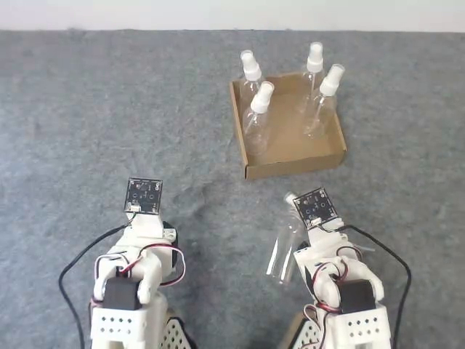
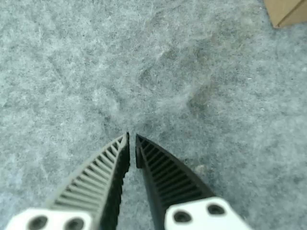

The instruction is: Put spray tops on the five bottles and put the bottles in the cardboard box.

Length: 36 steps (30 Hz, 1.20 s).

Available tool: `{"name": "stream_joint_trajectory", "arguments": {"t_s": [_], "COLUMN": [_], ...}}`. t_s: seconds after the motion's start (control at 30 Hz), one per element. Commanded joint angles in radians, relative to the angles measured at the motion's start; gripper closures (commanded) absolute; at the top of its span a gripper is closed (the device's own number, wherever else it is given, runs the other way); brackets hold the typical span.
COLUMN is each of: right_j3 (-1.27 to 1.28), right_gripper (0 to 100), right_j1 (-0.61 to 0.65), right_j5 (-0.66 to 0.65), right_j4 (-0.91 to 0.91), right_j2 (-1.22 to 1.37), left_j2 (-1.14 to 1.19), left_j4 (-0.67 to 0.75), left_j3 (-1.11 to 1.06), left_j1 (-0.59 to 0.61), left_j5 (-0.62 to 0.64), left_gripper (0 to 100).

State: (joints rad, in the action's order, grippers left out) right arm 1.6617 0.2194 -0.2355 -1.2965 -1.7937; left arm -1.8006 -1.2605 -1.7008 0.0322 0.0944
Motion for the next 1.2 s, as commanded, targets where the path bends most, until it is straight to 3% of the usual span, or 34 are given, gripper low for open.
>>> {"name": "stream_joint_trajectory", "arguments": {"t_s": [0.0,0.5,0.73,1.0,1.17], "right_j3": [0.021,0.021,-0.046,-0.35,-0.437], "right_gripper": [88.6,88.2,88.1,88.1,88.1], "right_j1": [0.002,0.101,0.031,-0.139,-0.068], "right_j5": [-0.012,-0.012,-0.014,-0.008,-0.008], "right_j4": [-0.004,0.018,0.2,0.2,0.2], "right_j2": [-0.005,-0.005,-0.019,-0.004,0.217], "left_j2": [-0.02,-0.02,-0.02,-0.02,-0.02], "left_j4": [-0.005,-0.005,-0.005,-0.005,-0.005], "left_j3": [0.016,0.016,0.016,0.016,0.016], "left_j1": [0.005,0.0,0.0,0.0,0.0], "left_j5": [0.0,0.0,0.0,0.0,0.0], "left_gripper": [99,99,99,99,99]}}
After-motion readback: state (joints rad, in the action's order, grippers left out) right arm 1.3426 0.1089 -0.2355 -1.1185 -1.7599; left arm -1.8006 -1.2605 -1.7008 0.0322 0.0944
